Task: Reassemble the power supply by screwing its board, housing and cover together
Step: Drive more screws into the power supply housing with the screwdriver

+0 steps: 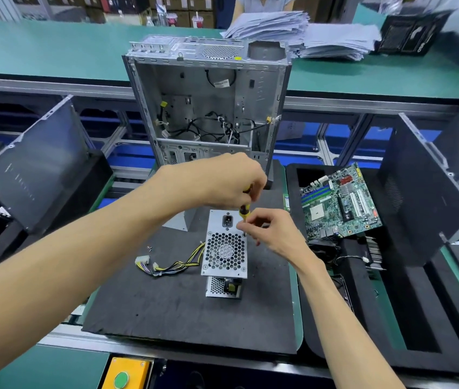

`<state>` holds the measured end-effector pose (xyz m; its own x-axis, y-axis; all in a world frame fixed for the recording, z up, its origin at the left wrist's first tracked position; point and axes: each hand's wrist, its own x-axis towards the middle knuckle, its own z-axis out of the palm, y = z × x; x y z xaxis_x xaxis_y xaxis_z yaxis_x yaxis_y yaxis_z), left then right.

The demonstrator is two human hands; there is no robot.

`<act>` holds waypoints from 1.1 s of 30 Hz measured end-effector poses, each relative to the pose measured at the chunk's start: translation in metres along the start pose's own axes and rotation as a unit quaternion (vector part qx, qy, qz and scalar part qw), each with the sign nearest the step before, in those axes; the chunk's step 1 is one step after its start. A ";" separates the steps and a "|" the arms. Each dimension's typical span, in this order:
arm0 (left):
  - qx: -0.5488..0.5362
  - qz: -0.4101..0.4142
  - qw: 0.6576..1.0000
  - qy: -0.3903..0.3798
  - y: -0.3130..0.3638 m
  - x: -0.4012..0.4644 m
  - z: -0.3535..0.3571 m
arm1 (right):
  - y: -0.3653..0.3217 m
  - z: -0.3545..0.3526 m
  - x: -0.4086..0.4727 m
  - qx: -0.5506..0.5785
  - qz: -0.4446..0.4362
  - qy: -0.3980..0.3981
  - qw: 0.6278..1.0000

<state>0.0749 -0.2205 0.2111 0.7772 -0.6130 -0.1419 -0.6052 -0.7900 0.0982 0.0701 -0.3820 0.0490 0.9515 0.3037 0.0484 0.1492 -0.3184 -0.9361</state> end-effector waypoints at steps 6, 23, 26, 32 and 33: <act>-0.011 -0.047 0.999 0.019 -0.004 0.000 0.007 | 0.003 0.003 0.002 0.039 0.008 -0.020 0.999; -0.008 -0.034 0.999 0.010 0.000 0.000 0.006 | 0.012 0.009 0.004 0.059 0.040 -0.009 0.997; -0.007 -0.070 0.997 0.024 0.001 0.004 0.008 | 0.012 0.009 0.004 0.055 0.048 -0.007 0.997; -0.016 -0.032 0.999 0.017 0.003 0.003 0.012 | 0.012 0.007 0.002 0.055 0.054 -0.006 0.997; -0.010 -0.046 0.998 0.037 0.006 0.003 0.016 | 0.012 0.007 0.003 0.052 0.055 -0.007 0.997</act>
<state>0.0708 -0.2269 0.1959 0.8404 -0.5363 -0.0781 -0.5277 -0.8426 0.1074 0.0727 -0.3790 0.0354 0.9566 0.2850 -0.0613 0.0145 -0.2566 -0.9664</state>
